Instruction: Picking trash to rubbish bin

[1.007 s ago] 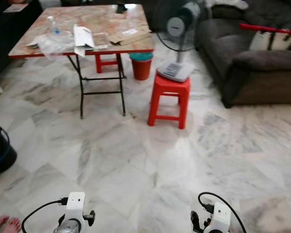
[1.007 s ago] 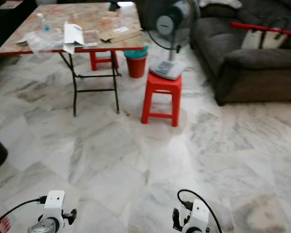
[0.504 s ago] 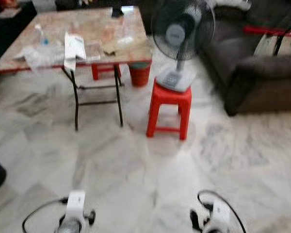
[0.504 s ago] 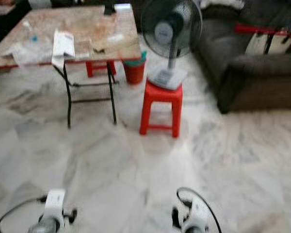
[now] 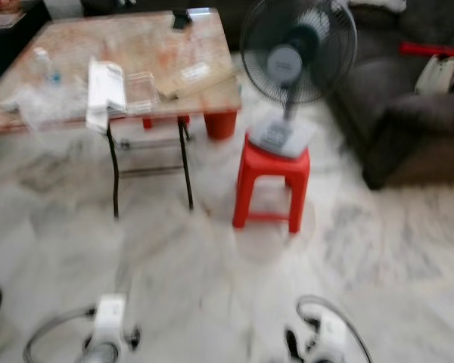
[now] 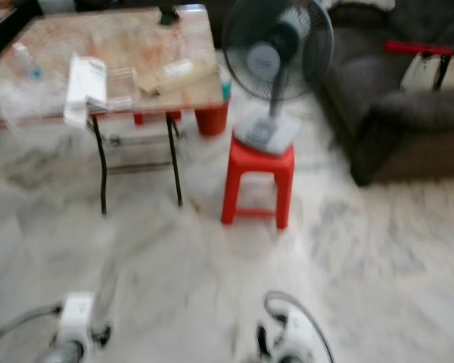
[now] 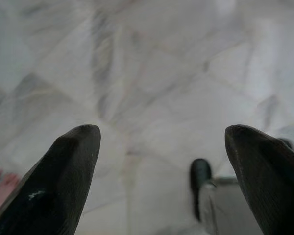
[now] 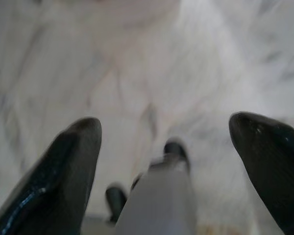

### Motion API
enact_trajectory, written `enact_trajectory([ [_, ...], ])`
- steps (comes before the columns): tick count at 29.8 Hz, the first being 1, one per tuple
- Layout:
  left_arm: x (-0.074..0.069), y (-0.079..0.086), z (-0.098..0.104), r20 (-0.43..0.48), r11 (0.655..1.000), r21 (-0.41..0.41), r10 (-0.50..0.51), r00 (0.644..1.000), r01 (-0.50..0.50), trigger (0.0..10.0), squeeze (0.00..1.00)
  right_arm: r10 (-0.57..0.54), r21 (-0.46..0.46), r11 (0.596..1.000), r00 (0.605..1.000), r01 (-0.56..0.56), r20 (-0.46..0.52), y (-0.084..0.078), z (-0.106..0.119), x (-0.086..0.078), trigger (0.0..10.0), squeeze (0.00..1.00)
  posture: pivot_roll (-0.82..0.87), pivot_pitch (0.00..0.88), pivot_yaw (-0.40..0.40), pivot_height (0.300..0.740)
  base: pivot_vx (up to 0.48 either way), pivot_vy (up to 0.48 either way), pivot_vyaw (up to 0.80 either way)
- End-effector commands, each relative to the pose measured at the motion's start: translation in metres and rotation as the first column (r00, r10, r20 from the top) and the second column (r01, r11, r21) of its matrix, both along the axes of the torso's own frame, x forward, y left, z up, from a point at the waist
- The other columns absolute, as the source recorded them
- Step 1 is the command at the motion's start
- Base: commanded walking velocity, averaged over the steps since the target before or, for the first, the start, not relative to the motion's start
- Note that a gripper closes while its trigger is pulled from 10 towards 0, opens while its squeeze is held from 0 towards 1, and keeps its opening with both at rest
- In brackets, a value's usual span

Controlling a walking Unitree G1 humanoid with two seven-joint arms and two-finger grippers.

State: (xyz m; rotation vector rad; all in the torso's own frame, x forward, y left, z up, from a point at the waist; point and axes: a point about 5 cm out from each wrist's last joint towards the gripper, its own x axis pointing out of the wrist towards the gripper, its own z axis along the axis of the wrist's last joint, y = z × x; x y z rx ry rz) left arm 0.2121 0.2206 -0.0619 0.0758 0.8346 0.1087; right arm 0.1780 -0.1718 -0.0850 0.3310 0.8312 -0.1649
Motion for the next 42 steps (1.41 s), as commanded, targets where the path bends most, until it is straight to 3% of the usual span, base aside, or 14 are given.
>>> enact_trajectory([
  [1, -0.005, 0.012, 0.000, -0.013, 0.999, 0.022, 0.024, 1.000, -0.024, 10.0, 1.00, 0.000, 0.023, 1.000, 1.000, 0.001, -0.005, 0.009, -0.001, 0.000, 10.0, 1.00, 0.06, 0.108, 0.007, 0.740, 0.480, 0.000, 0.00],
  [13, -0.005, 0.014, 0.000, -0.018, 0.998, 0.053, 0.027, 0.999, -0.026, 10.0, 1.00, 0.003, 0.018, 1.000, 1.000, -0.003, -0.007, 0.009, -0.001, 0.000, 10.0, 1.00, 0.07, 0.104, 0.003, 0.740, 0.448, 0.000, 0.00],
  [14, -0.005, 0.014, 0.000, -0.019, 0.997, 0.066, 0.027, 0.999, -0.026, 10.0, 0.40, 0.005, 0.014, 1.000, 1.000, -0.005, -0.009, 0.008, -0.001, 0.000, 10.0, 1.00, 0.07, 0.104, 0.001, 0.740, 0.000, 0.000, 0.00],
  [15, -0.005, 0.014, 0.000, -0.019, 0.997, 0.066, 0.027, 0.999, -0.026, 10.0, 0.40, 0.005, 0.014, 1.000, 1.000, -0.005, -0.009, 0.008, -0.001, 0.000, 10.0, 1.00, 0.07, 0.104, 0.001, 0.740, 0.000, 0.000, 0.00],
  [16, -0.005, 0.015, 0.001, -0.016, 0.997, 0.077, 0.031, 0.999, -0.029, 10.0, 0.00, 0.007, 0.010, 1.000, 1.000, -0.007, -0.010, 0.008, -0.001, 0.000, 10.0, 0.64, 0.07, 0.104, 0.001, 0.740, 0.000, 0.000, 0.00],
  [17, -0.004, 0.015, 0.001, -0.014, 0.996, 0.086, 0.034, 0.999, -0.032, 10.0, 0.00, 0.008, 0.007, 1.000, 1.000, -0.008, -0.012, 0.008, -0.001, 0.000, 10.0, 0.00, 0.07, 0.104, -0.001, 0.740, 0.000, 0.000, 0.00],
  [42, -0.005, 0.024, 0.003, -0.004, 0.992, 0.093, 0.083, 0.997, -0.082, 10.0, 0.00, 0.001, 0.014, 1.000, 1.000, -0.001, -0.014, 0.010, -0.001, 0.001, 10.0, 0.00, 0.10, 0.112, -0.003, 0.740, 0.000, 0.000, 0.00],
])
